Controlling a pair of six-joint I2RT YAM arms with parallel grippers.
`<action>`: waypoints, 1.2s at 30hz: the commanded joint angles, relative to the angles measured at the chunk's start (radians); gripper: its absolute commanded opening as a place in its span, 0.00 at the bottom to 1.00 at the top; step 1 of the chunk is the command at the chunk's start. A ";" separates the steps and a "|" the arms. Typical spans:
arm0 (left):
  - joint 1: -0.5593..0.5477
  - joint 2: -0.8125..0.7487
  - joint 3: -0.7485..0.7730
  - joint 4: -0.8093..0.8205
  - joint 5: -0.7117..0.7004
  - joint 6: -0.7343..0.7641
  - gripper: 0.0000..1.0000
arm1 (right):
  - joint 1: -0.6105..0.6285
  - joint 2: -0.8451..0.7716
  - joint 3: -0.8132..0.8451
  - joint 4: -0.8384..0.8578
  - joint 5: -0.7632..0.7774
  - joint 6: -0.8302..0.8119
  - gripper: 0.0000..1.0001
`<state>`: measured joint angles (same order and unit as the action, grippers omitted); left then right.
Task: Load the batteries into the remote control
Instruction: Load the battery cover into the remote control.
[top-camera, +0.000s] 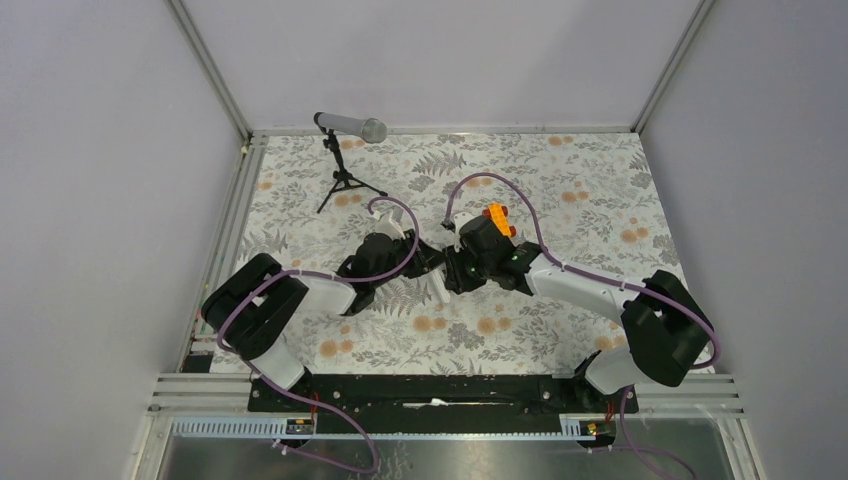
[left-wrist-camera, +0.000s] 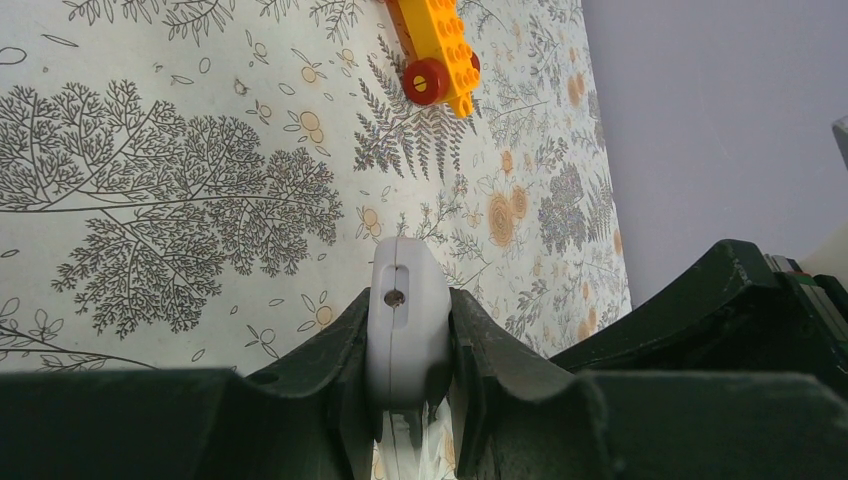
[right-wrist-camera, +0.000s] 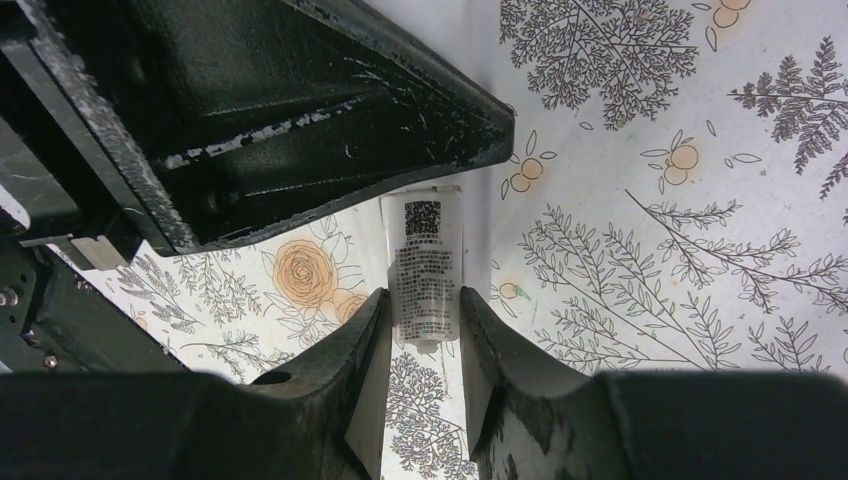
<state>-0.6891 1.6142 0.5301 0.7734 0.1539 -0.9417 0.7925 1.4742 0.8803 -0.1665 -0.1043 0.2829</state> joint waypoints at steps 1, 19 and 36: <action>-0.004 0.001 0.041 0.091 0.028 -0.014 0.00 | -0.005 0.012 0.033 0.049 -0.013 0.019 0.33; 0.008 -0.044 -0.024 0.226 0.094 -0.197 0.00 | -0.009 0.067 0.147 -0.077 0.002 0.021 0.38; 0.064 -0.040 -0.088 0.353 0.112 -0.371 0.00 | -0.010 0.094 0.249 -0.197 0.071 -0.028 0.52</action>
<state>-0.6262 1.6123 0.4469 0.9535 0.1860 -1.2446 0.7910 1.5421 1.0863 -0.3138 -0.1207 0.2989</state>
